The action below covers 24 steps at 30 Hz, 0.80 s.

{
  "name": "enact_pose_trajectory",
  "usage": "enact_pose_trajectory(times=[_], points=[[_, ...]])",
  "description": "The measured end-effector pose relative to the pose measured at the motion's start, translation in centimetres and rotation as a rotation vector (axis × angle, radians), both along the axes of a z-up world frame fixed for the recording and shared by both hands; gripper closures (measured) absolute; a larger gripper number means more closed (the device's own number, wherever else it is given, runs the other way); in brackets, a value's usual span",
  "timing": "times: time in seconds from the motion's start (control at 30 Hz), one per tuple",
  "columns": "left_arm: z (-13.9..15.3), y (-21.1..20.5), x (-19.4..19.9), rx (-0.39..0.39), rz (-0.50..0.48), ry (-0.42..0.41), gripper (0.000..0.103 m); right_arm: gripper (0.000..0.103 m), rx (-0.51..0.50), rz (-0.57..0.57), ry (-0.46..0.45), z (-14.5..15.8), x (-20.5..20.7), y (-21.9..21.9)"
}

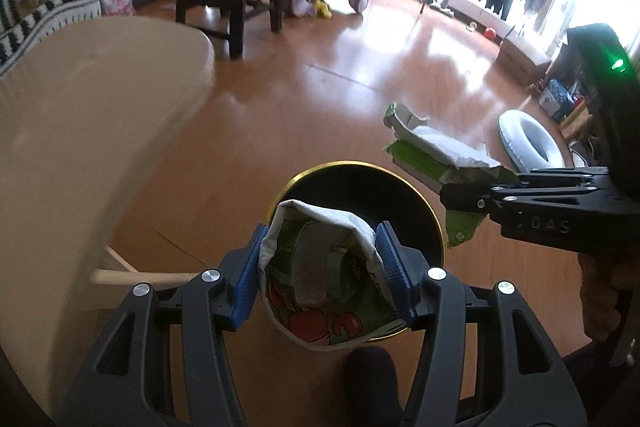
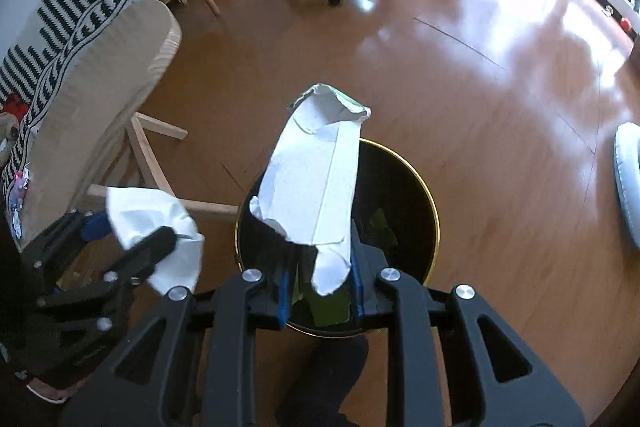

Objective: Collect trash
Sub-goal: 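Carry the carton and snack bag to the black bin and release them inside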

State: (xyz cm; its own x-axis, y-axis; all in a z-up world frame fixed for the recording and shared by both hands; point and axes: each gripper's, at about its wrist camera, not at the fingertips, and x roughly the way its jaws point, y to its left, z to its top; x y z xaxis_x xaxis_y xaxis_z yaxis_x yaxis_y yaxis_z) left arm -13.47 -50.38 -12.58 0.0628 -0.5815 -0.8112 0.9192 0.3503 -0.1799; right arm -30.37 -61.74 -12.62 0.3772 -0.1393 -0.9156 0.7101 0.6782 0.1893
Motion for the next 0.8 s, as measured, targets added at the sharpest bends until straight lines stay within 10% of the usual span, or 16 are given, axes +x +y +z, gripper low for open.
enact_pose_trajectory(times=[0.8], points=[[-2.0,-2.8,0.7,0.027,-0.011,0.025,0.027,0.063,-0.023,-0.029,-0.012,1.1,0.8,-0.3]])
